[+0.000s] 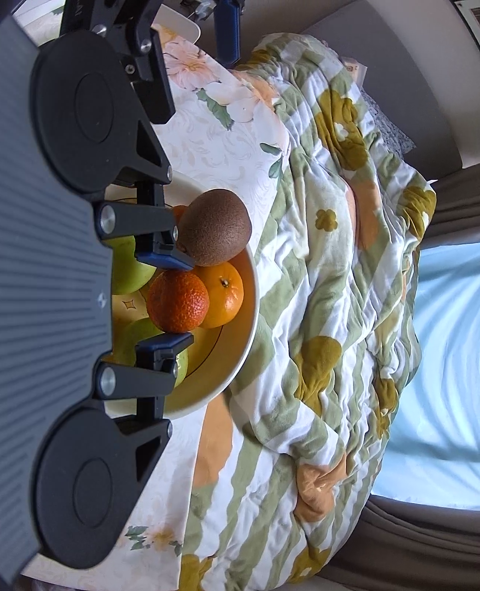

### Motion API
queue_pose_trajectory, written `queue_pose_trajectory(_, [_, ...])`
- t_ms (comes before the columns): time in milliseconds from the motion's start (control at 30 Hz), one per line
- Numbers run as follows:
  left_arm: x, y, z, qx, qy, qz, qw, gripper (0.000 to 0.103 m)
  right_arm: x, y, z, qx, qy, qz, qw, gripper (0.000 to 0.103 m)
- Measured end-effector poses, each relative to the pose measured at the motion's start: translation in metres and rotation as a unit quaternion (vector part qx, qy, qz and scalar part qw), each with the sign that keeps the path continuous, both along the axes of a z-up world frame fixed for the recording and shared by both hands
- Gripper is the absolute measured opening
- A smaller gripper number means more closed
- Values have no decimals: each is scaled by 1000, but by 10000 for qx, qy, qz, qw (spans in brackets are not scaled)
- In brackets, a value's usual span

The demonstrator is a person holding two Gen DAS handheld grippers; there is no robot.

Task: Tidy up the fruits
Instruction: 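Release the kiwi into the bowl with the left tool while the right tool drops the tangerine in, then withdraw both tools toward the large orange and yellow-brown apple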

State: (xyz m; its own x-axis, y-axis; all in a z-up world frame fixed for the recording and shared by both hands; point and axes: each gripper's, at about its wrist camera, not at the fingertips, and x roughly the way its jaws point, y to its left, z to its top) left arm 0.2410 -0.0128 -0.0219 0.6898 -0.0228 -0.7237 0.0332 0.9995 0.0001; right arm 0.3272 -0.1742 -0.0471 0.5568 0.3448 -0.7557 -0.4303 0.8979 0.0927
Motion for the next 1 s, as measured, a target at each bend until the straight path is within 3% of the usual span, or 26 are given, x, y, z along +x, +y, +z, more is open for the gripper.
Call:
queue_pose_trajectory(100, [-2,1,-2,-9,32,21,10000,99,-2,1,-1,-60,-105,84,9999,56])
queue_pose_trajectory(167, [-4,2,-2,12,40,13,10000,99,-4,3,-1,-180,-144,110,9997,70])
queue_pose_trajectory(233, [-5,2,-3,22,45,23,10000,99,-7,5,0,-352,-206,112,9991,94])
queue_pose_trajectory(300, [-6,1,-4,4,71,33,10000,99,-14,5,2,-461,-372,143,9981,101])
queue_pose_trajectory(833, [-40,-15,26,-45,-290,61,9996,99,-45,-27,36,-188,-460,-254,9984,102])
queue_pose_trajectory(1000, [-62,-17,41,-276,-436,97,9986,99,-68,-42,55,-106,-549,-369,9978,102])
